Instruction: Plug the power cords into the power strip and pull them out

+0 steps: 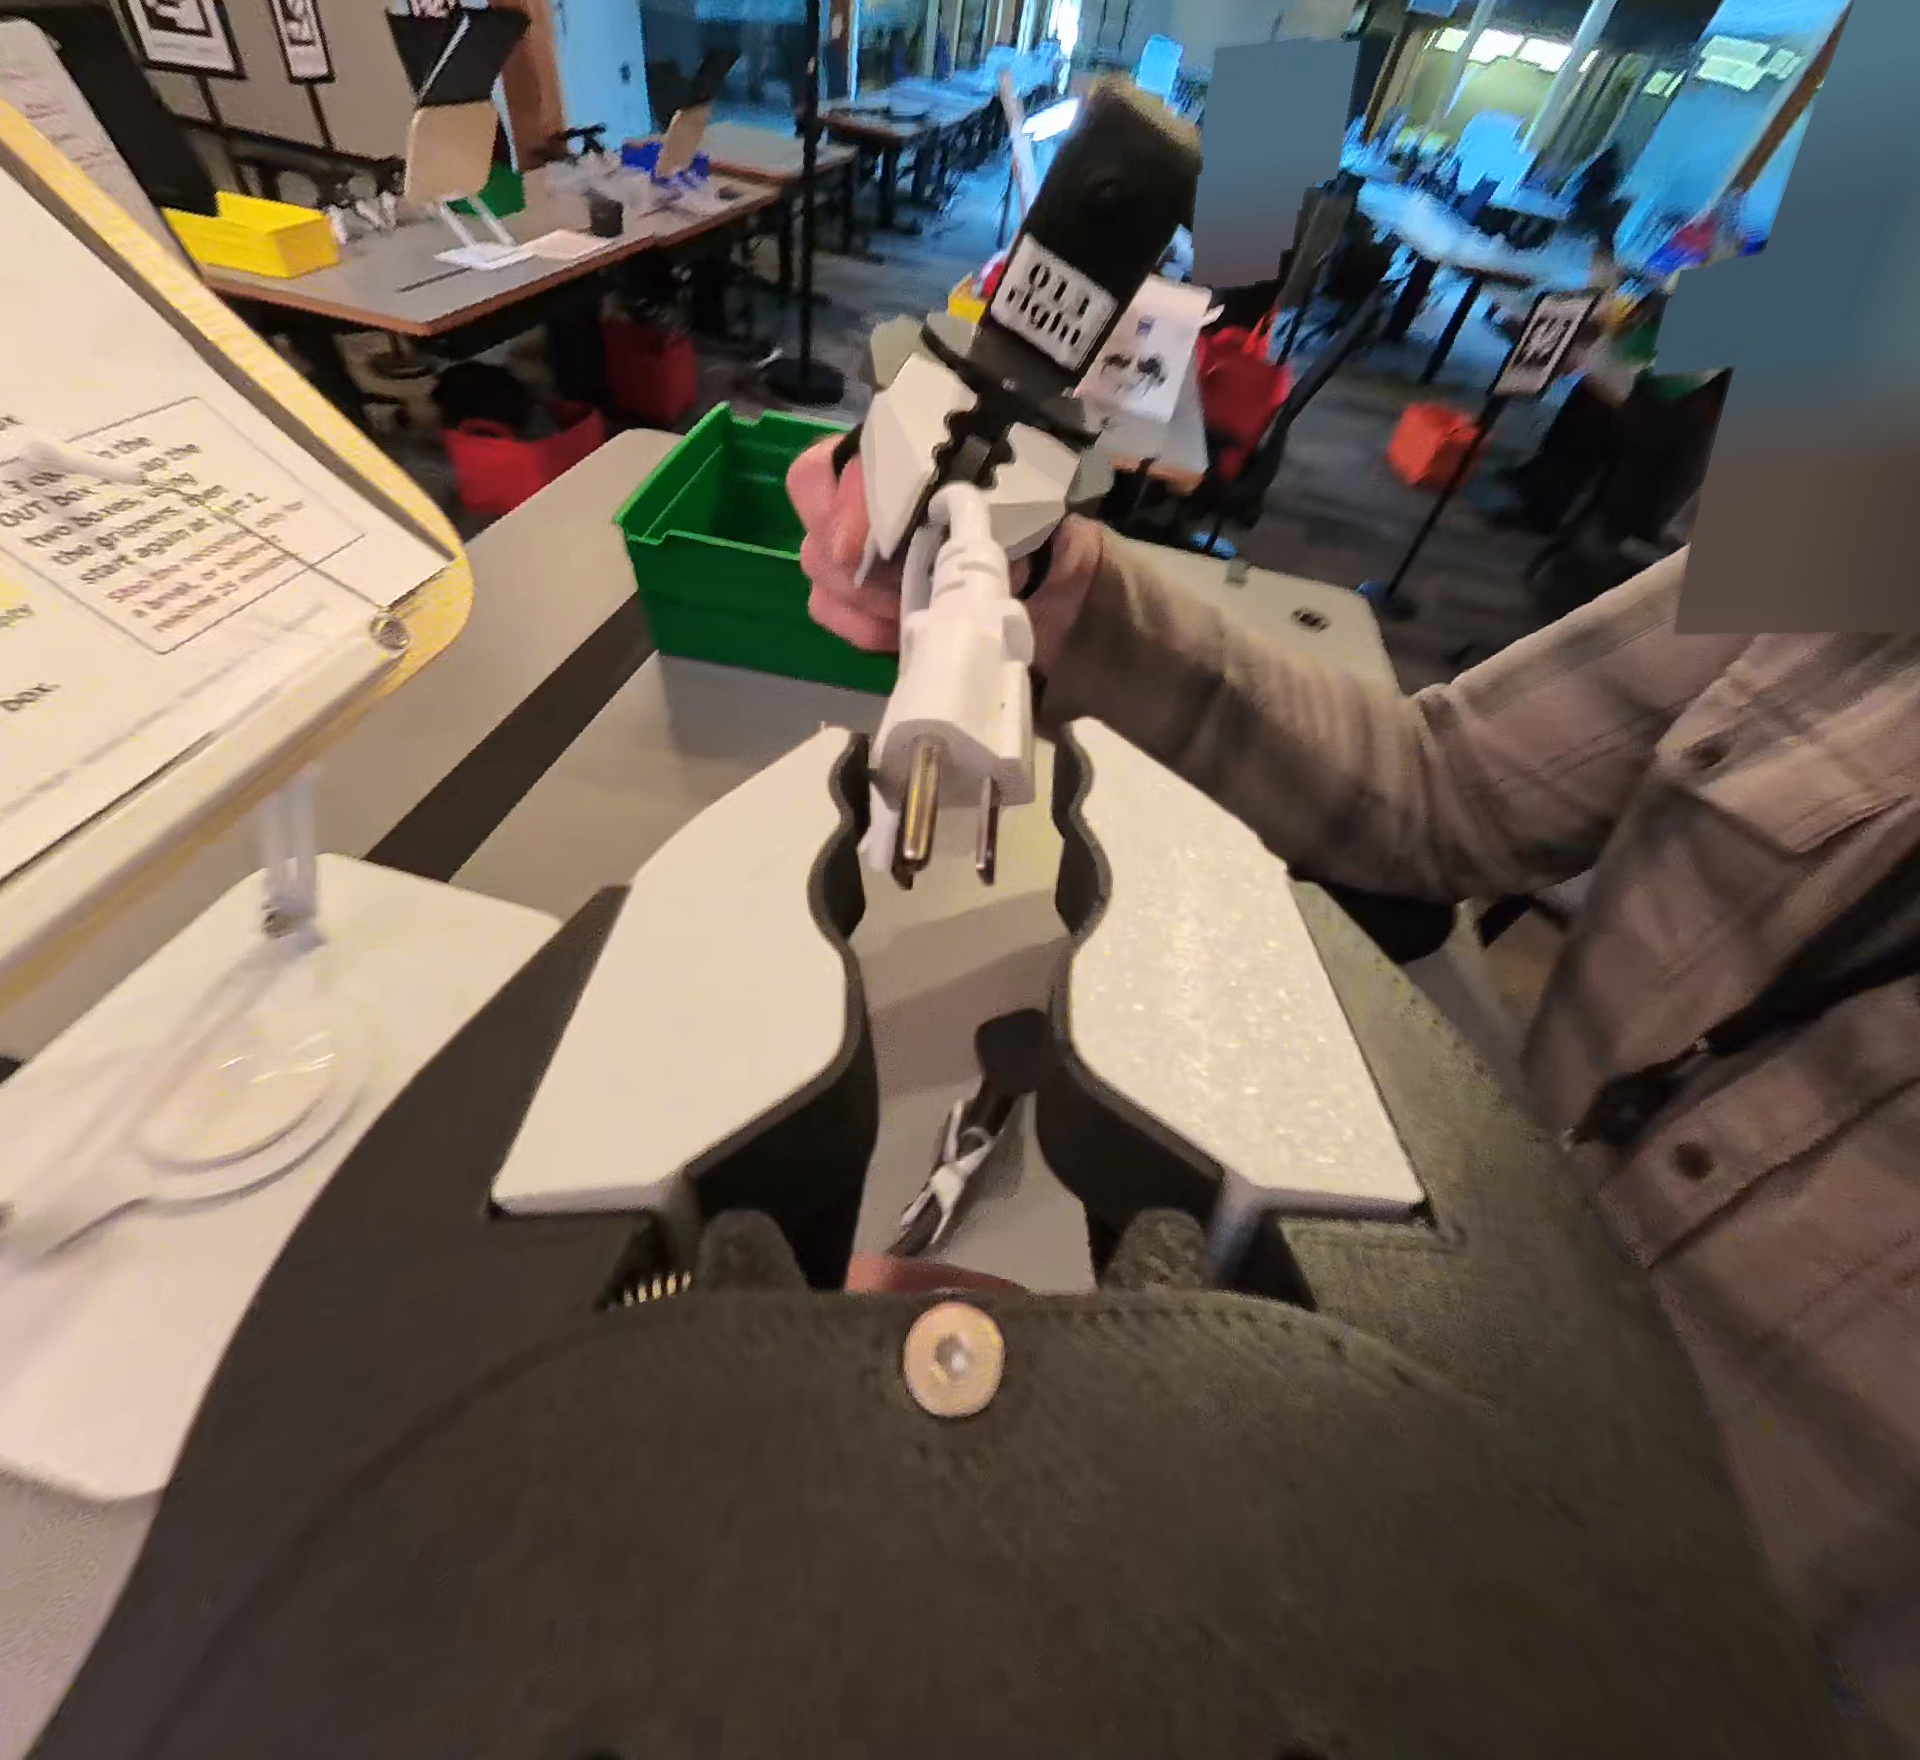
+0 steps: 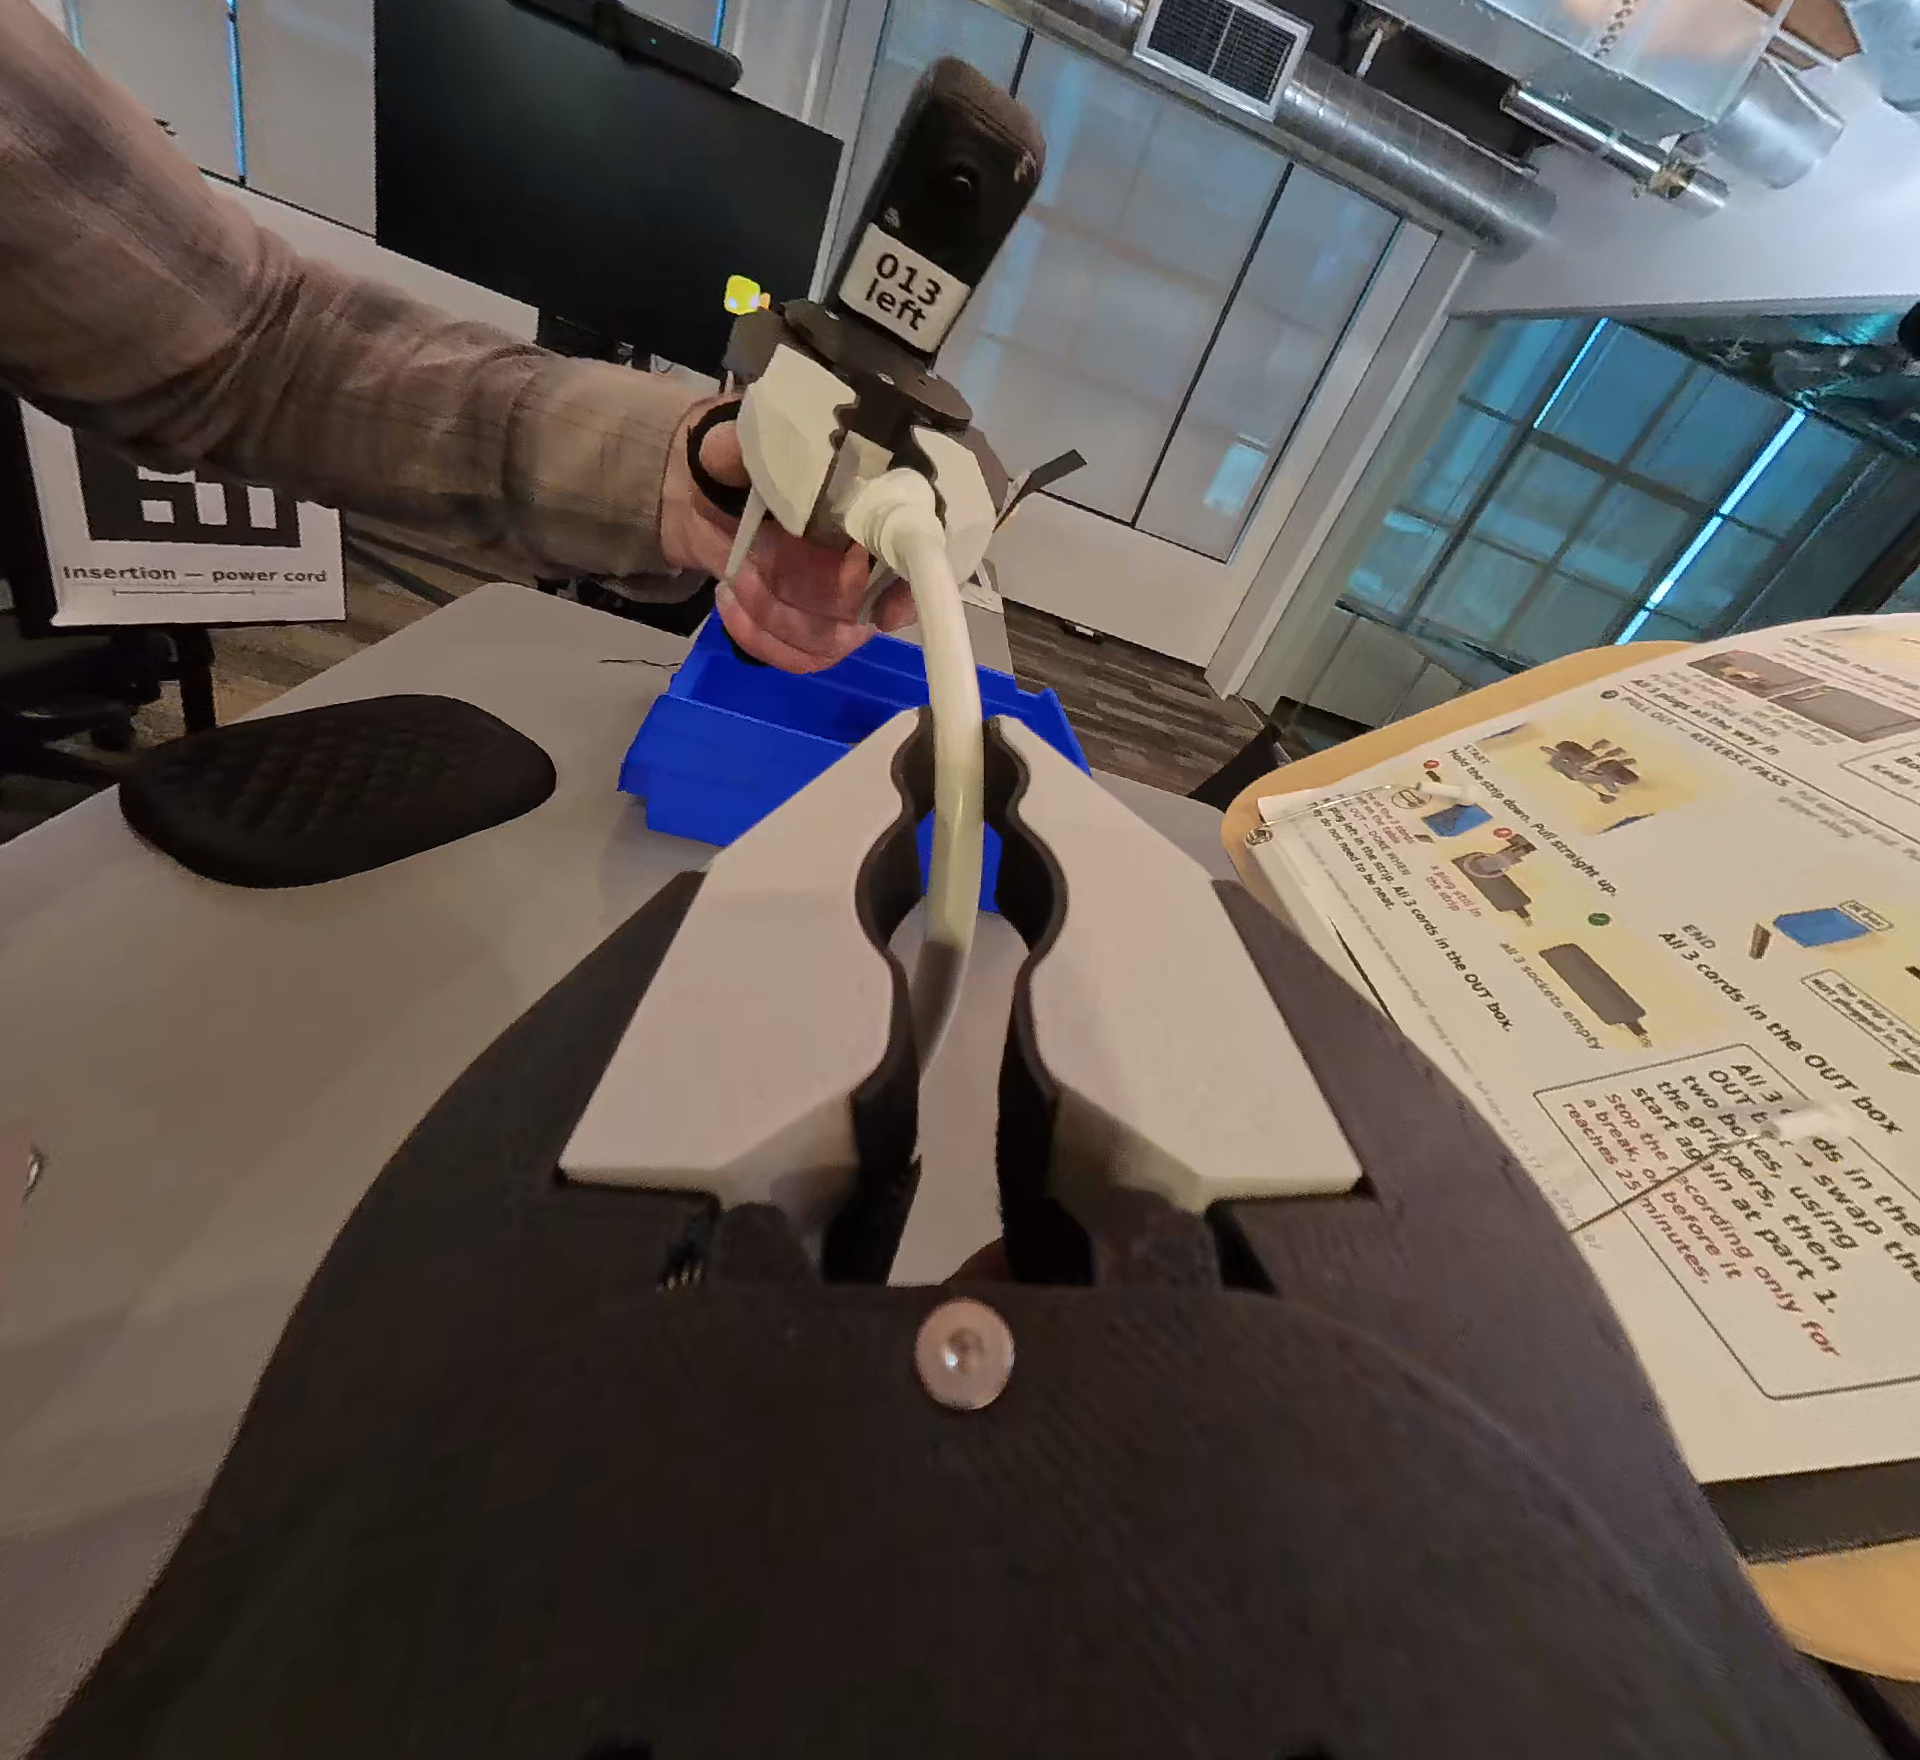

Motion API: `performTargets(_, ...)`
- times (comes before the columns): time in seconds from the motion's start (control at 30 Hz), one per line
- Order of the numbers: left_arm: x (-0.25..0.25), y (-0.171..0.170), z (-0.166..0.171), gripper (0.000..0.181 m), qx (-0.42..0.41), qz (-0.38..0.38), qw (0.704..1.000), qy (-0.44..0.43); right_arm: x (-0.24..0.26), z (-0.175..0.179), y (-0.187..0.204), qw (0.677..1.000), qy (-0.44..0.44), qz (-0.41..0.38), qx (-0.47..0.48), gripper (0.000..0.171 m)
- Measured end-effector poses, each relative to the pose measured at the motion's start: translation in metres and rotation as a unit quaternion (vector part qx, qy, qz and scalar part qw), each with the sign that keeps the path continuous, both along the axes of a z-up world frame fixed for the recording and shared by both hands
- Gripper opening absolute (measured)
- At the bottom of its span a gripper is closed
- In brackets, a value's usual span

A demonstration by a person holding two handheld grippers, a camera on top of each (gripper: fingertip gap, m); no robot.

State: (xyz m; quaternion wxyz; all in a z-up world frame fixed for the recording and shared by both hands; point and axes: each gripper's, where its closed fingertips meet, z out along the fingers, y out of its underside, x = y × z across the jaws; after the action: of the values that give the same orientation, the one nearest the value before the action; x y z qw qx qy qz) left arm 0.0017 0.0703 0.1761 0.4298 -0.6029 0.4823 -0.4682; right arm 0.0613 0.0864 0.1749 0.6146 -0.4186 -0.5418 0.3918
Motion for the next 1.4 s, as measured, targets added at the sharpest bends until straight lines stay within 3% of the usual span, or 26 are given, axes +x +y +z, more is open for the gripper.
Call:
performTargets(0.2,0.003,-0.001,0.004,0.028,-0.014,0.003,0.999,-0.036,0.003,-0.002,0.001,1.0,0.012,0.008,-0.002,0.005)
performTargets(0.57,0.002,0.001,0.015,0.028,0.056,0.023,0.998,-0.027,-0.003,-0.017,0.009,1.0,-0.013,-0.001,-0.019,0.008)
performTargets(0.77,0.003,-0.001,0.012,0.028,0.101,0.02,0.995,0.018,-0.005,-0.031,0.014,0.998,-0.021,0.009,-0.053,0.029)
performTargets(1.0,0.008,0.0,0.009,0.028,0.154,0.024,0.986,0.062,-0.018,-0.008,-0.007,0.997,0.022,0.059,-0.048,0.03)
performTargets(1.2,0.019,-0.002,0.016,0.028,0.173,0.018,0.983,0.061,-0.043,0.004,-0.008,0.992,0.079,0.069,-0.065,0.051)
performTargets(1.4,0.033,-0.007,0.02,0.028,0.198,0.01,0.979,0.056,-0.051,0.016,-0.022,0.974,0.151,0.136,-0.099,0.031)
